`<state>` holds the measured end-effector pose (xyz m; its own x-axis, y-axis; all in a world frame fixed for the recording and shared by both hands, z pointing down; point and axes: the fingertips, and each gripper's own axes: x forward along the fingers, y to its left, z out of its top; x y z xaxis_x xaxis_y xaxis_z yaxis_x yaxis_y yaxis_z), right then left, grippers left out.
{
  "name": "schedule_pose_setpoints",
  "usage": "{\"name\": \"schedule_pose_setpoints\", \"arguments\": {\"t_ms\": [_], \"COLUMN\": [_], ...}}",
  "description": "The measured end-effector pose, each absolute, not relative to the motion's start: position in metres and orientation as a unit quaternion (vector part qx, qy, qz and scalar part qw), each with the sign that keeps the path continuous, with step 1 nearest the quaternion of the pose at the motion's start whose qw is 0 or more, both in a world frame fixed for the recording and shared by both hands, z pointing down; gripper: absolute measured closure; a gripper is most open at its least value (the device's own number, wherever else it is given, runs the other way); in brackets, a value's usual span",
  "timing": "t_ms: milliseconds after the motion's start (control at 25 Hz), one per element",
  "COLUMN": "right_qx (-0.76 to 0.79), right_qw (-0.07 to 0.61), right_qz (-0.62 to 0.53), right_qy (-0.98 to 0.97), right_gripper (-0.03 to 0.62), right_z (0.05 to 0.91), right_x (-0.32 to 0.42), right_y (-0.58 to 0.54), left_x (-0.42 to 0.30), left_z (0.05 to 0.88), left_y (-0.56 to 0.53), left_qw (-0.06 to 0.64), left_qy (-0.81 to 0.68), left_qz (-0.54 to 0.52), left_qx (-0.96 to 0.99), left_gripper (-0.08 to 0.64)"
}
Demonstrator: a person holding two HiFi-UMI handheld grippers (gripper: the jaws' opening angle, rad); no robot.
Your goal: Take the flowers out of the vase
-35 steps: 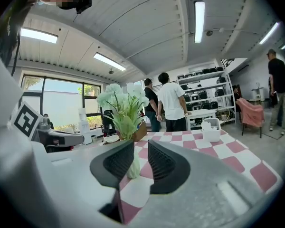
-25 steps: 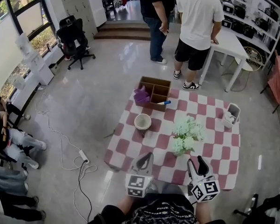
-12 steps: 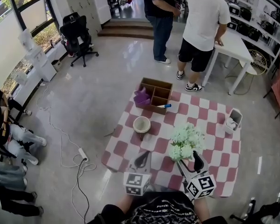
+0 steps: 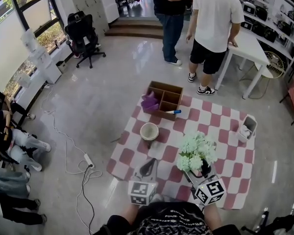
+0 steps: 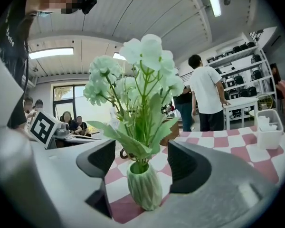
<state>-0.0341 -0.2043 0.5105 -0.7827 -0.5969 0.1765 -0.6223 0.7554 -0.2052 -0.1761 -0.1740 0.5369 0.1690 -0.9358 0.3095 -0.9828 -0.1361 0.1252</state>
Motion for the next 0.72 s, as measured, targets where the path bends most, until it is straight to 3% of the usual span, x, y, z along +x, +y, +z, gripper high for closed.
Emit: {"name": "schedule_pose_setpoints", "arguments": {"t_ms": [280, 440, 720], "right_qx": [0.319, 0.318, 0.326], "right_qw": [0.046, 0.038, 0.043], "right_qz": [0.118, 0.104, 0.095], "right_qy": [-0.939, -0.941, -0.94], "right_gripper": [0.285, 0.393, 0.42], "right_z": [0.504, 0.499, 0.5], "right_x": [-0.042, -0.043, -0.043], "right_y": [-0.214, -0.215, -0.215], "left_x": [-0.177, -0.175, -0.176], "left_z": [0.54, 0.542, 0.545], "left_y": [-0.17, -0.166, -0.165], "left_qw": [0.157, 0.162, 0.161], "left_qy": [-0.644, -0.645, -0.647], "left_qz": [0.076, 0.075, 0.074], "left_qx": [0.745, 0.743, 0.742], "left_gripper": [0.55, 0.549, 0.549]}}
